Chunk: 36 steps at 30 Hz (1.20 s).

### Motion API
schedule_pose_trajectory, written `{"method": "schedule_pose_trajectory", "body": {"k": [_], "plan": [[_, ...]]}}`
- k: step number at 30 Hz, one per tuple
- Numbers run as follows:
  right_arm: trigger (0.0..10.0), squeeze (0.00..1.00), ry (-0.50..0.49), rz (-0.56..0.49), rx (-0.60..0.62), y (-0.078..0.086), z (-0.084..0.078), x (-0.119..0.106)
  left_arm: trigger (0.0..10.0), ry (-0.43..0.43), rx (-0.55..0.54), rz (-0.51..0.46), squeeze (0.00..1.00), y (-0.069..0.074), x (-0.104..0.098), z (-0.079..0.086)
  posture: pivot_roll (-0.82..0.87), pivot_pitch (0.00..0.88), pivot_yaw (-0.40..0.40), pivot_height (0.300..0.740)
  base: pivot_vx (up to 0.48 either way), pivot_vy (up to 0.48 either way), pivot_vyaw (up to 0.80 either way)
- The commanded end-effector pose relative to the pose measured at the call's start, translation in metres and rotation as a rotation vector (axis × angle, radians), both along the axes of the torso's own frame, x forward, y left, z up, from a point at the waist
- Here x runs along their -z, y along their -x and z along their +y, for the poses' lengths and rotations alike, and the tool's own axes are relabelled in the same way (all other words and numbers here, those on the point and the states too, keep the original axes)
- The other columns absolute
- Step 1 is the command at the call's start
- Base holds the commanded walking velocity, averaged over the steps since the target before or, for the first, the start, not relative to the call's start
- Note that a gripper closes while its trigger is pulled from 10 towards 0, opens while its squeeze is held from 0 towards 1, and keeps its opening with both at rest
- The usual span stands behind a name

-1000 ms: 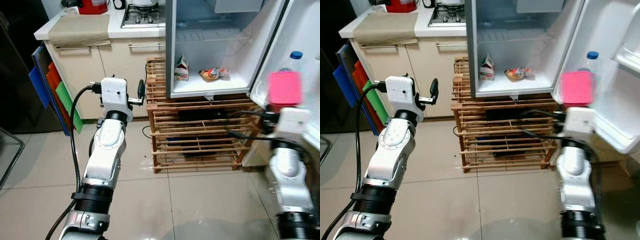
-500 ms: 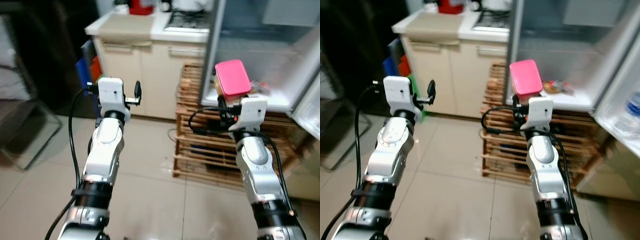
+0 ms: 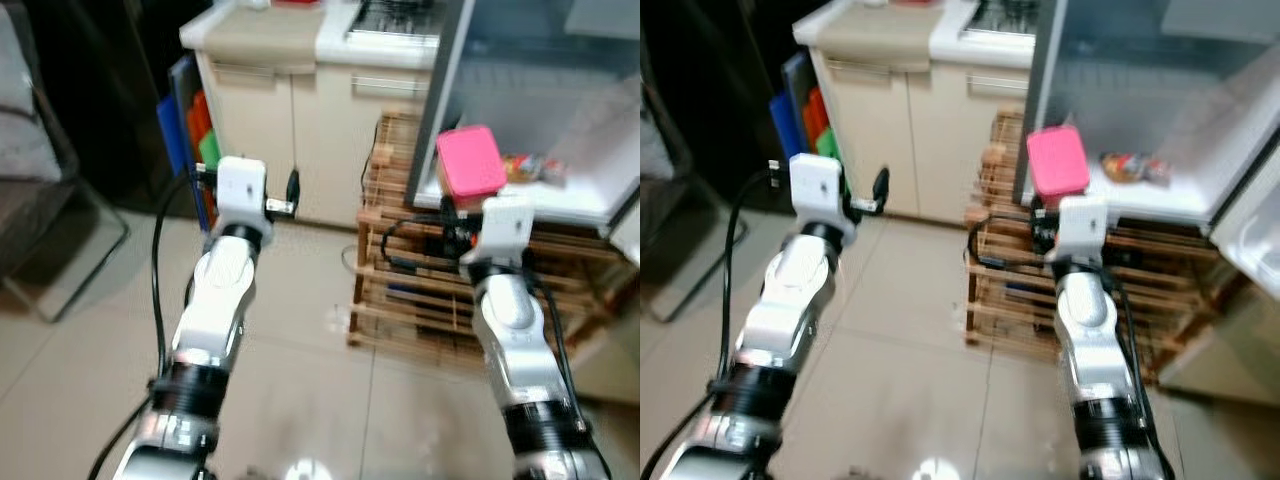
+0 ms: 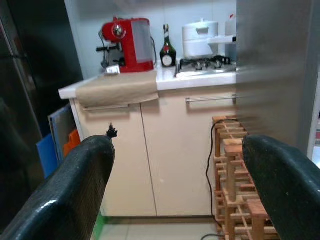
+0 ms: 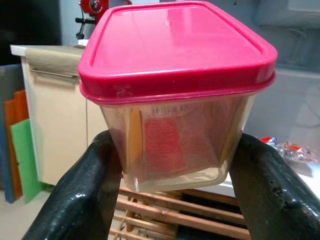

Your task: Restocking fridge

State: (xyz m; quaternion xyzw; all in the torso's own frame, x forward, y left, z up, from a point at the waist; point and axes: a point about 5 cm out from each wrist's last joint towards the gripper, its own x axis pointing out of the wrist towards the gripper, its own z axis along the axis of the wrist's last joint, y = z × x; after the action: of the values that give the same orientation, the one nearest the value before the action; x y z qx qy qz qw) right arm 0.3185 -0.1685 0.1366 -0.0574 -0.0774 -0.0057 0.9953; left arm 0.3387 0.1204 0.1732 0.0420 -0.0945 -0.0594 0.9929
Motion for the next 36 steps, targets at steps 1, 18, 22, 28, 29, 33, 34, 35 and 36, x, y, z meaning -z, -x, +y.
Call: {"method": "schedule_pose_trajectory", "body": {"k": [1,18,22,28,29,33,34,35,36], "plan": [[0.0,0.00,0.007,-0.006,0.018,-0.002,-0.003,-0.002,10.0,-0.001,0.009,-0.007,0.00,-0.001,-0.002,-0.001,-0.06,0.000,0.057,0.740,0.000,0.000,-0.80],[0.0,0.00,0.017,-0.023,0.004,-0.005,0.007,-0.005,10.0,0.043,0.125,-0.017,0.00,0.004,-0.002,-0.014,-0.06,0.000,0.050,0.740,0.081,0.000,-0.46],[0.0,0.00,0.018,-0.027,-0.003,-0.005,0.007,-0.006,10.0,0.043,0.178,-0.022,0.00,0.007,-0.003,-0.021,-0.06,0.000,0.047,0.740,0.480,0.000,0.00],[0.0,0.00,0.021,-0.033,-0.005,-0.007,0.007,-0.008,10.0,0.030,0.224,-0.019,0.00,0.007,-0.003,-0.027,-0.06,0.000,0.042,0.740,0.480,0.000,0.00],[0.0,0.00,0.021,-0.033,-0.005,-0.007,0.007,-0.008,10.0,0.030,0.224,-0.019,0.00,0.007,-0.003,-0.027,-0.06,0.000,0.042,0.740,0.480,0.000,0.00],[0.0,0.00,0.022,-0.035,-0.010,-0.007,0.008,-0.008,10.0,0.025,0.229,-0.017,0.00,0.007,-0.002,-0.028,-0.07,0.000,0.040,0.740,0.480,0.000,0.00],[0.0,0.00,0.022,-0.035,-0.011,-0.007,0.008,-0.008,10.0,0.025,0.231,-0.017,0.00,0.007,-0.002,-0.028,-0.06,0.000,0.040,0.740,0.480,0.000,0.00],[0.0,0.00,0.022,-0.034,-0.012,-0.007,0.008,-0.008,10.0,0.026,0.231,-0.018,0.00,0.007,-0.003,-0.028,-0.06,0.000,0.040,0.740,0.480,0.000,0.00],[0.0,0.00,0.022,-0.034,-0.013,-0.007,0.008,-0.007,10.0,0.026,0.230,-0.018,0.00,0.007,-0.003,-0.028,-0.06,0.000,0.040,0.740,0.480,0.000,0.00]]}}
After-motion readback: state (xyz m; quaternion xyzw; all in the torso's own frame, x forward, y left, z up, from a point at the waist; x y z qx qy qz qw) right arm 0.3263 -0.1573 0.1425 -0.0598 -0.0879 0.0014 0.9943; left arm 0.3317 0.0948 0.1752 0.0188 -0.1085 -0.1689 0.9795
